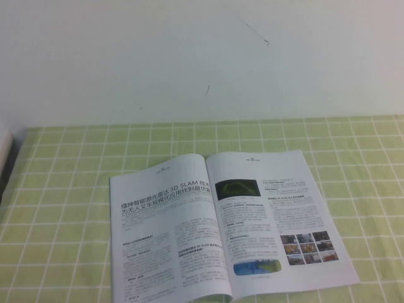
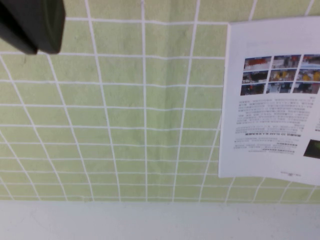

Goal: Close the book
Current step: 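Close the open booklet and leave it lying on the table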

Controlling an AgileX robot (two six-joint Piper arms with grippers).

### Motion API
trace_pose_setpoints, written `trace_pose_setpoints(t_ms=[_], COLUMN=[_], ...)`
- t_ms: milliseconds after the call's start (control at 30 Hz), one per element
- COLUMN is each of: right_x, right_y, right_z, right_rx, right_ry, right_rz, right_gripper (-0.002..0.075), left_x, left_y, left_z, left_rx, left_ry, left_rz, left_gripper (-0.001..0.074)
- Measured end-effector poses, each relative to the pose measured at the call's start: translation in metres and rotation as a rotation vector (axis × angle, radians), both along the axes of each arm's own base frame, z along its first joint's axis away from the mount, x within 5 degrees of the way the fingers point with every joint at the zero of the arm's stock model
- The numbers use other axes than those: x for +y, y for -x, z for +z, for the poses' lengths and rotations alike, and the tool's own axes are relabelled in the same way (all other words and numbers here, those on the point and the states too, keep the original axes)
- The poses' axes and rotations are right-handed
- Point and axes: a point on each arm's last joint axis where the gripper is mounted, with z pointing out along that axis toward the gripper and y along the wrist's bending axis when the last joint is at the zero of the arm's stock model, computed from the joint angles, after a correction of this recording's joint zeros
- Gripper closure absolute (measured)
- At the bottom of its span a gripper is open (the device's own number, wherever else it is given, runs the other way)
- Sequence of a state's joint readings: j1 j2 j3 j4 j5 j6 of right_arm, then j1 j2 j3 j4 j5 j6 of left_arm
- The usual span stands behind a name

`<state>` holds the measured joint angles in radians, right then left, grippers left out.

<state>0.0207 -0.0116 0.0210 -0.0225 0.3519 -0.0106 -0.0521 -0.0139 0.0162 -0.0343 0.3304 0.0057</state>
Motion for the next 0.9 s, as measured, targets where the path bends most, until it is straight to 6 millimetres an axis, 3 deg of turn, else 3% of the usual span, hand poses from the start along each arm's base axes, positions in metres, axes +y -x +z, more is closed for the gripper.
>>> trace_pose_setpoints(t_ms=[900], right_x=[-0.0002], right_y=[-0.0011], right_z=[0.0022], right_rx=[-0.033], right_ry=[0.019], right_rz=[0.004], right_gripper=[0.0729], left_x=[0.0], left_y=[-0.0005], left_z=[0.0018], left_rx=[-0.021], left_ry=[0.001], left_rz=[0.0], left_gripper=[0.0738])
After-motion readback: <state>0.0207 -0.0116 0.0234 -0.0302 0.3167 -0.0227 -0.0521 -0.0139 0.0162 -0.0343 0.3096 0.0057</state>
